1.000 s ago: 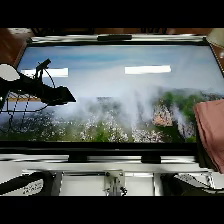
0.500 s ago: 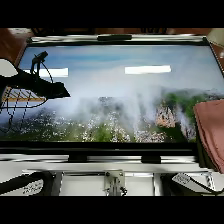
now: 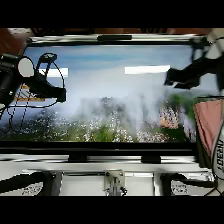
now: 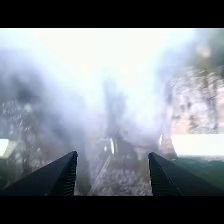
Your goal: Fold the shirts.
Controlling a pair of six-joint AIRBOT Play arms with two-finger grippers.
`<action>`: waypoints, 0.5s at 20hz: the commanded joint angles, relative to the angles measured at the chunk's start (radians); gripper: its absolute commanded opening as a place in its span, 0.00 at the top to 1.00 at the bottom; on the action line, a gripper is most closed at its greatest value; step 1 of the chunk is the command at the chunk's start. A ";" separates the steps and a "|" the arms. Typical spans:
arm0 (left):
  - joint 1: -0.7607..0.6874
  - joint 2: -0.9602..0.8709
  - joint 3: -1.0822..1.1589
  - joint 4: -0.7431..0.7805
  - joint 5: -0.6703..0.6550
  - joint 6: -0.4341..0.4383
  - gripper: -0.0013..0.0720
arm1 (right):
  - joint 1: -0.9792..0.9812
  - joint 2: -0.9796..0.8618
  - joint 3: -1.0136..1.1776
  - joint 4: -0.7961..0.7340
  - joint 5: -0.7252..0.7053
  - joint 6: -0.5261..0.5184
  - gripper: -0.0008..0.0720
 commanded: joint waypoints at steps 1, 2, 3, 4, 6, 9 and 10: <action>-0.047 -0.006 -0.043 0.020 -0.028 -0.042 0.00 | 0.171 -0.094 0.002 0.011 0.056 0.063 0.19; -0.057 -0.006 -0.054 0.020 -0.025 -0.042 0.00 | 0.198 -0.104 0.002 0.011 0.050 0.061 0.18; -0.064 -0.006 -0.061 0.021 -0.026 -0.042 0.00 | 0.220 -0.108 0.002 0.011 0.048 0.062 0.18; -0.064 -0.006 -0.063 0.020 -0.029 -0.042 0.00 | 0.241 -0.108 0.002 0.011 0.048 0.061 0.18; -0.063 -0.006 -0.063 0.024 -0.026 -0.039 0.00 | 0.270 -0.108 0.002 0.011 0.049 0.061 0.18; -0.061 -0.006 -0.063 0.024 0.000 -0.038 0.00 | 0.284 -0.108 0.002 0.021 0.049 0.062 0.18; -0.061 -0.006 -0.063 0.024 0.000 -0.037 0.00 | 0.283 -0.108 0.002 0.021 0.049 0.062 0.18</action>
